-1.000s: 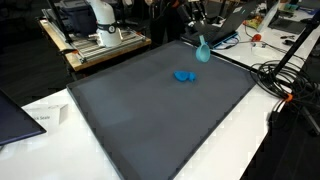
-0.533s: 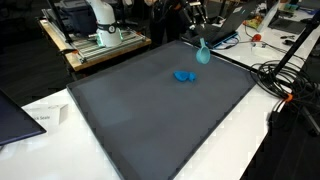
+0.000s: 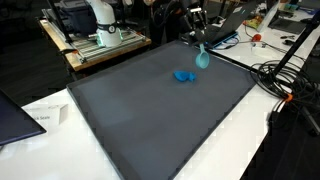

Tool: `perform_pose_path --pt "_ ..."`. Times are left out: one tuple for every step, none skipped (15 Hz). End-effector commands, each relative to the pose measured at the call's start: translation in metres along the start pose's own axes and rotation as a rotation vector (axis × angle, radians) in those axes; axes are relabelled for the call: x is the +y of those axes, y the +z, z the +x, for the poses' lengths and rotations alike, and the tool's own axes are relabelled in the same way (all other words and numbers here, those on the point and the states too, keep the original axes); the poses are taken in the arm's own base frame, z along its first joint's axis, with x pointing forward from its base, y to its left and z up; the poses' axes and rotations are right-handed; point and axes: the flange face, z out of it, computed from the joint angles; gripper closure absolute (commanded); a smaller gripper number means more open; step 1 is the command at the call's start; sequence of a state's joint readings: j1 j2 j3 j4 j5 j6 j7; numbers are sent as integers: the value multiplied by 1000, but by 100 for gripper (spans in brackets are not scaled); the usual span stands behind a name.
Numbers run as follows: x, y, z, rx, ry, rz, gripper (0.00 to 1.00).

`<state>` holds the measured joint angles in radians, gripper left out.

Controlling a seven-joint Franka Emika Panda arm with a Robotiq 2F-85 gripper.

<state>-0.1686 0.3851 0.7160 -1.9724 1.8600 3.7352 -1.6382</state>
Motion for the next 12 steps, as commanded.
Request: perform_pose_path --pt "-2 20 11 -3 54 -66 72" --pt "-2 24 12 -10 76 -85 72" --pt "-1 28 13 -22 112 -93 72" --pt "0 31 16 -25 155 -105 72" --pt "0 33 19 -38 214 -95 72" --pt "0 36 21 -50 265 -87 72" --pt "0 38 23 -60 317 -78 72" --pt "-1 40 23 -83 360 -75 72" --pt "-1 42 26 -91 412 -57 72" --pt "0 43 27 -106 460 -49 72" --pt "1 44 28 -115 509 -52 72" --pt "4 45 30 -117 557 -69 72"
